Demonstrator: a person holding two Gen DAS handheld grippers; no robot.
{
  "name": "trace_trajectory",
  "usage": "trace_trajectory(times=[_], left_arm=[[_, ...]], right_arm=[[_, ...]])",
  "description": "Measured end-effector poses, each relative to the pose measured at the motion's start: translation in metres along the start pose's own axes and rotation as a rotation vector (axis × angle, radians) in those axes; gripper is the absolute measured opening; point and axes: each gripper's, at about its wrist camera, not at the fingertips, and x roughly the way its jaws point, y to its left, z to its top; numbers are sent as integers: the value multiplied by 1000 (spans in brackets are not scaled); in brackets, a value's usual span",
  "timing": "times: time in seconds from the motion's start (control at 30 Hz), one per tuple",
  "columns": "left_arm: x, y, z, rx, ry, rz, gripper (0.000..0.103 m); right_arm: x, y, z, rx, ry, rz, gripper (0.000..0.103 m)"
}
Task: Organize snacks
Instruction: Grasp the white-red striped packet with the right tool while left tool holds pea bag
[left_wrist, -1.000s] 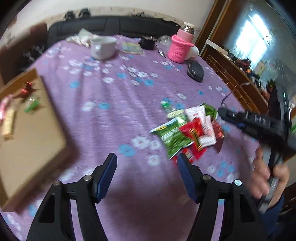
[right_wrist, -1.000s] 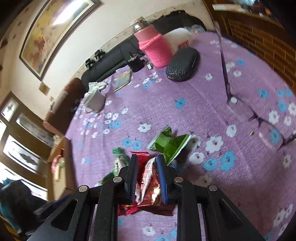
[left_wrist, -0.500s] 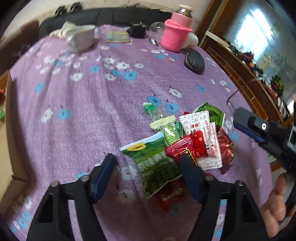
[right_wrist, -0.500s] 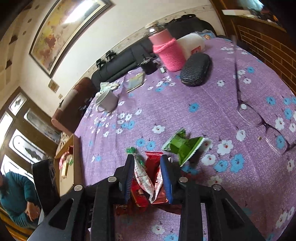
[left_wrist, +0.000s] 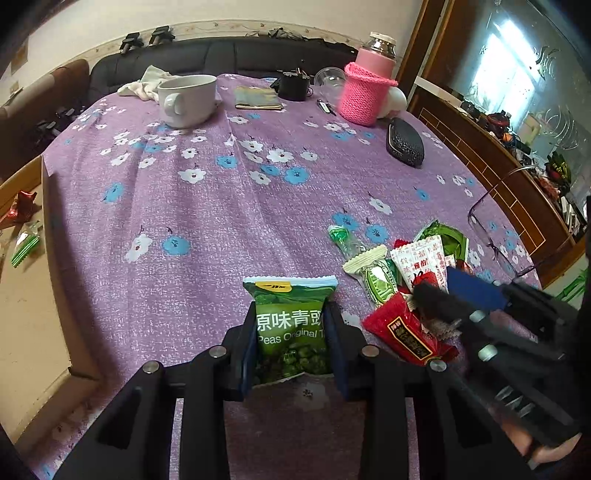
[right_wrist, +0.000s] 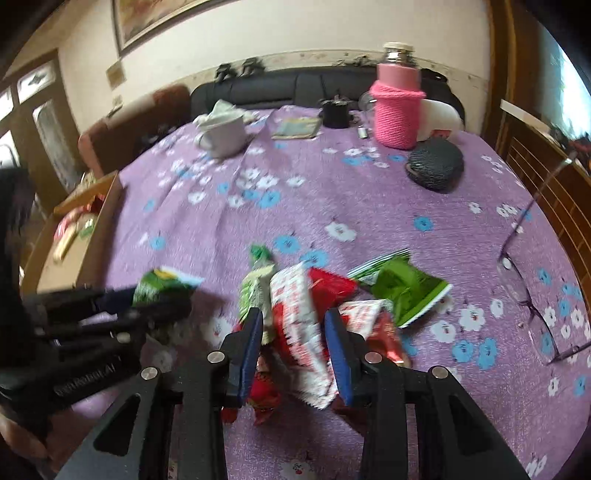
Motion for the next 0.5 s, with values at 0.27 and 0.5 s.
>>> trace_trajectory(times=[0.27, 0.5], left_arm=[[-5, 1, 0, -7, -28, 8, 32], [-8, 0, 0, -6, -48, 15, 32]], right_arm=[[-19, -14, 4, 85, -67, 53, 17], [-32, -17, 8, 129, -115, 106, 17]])
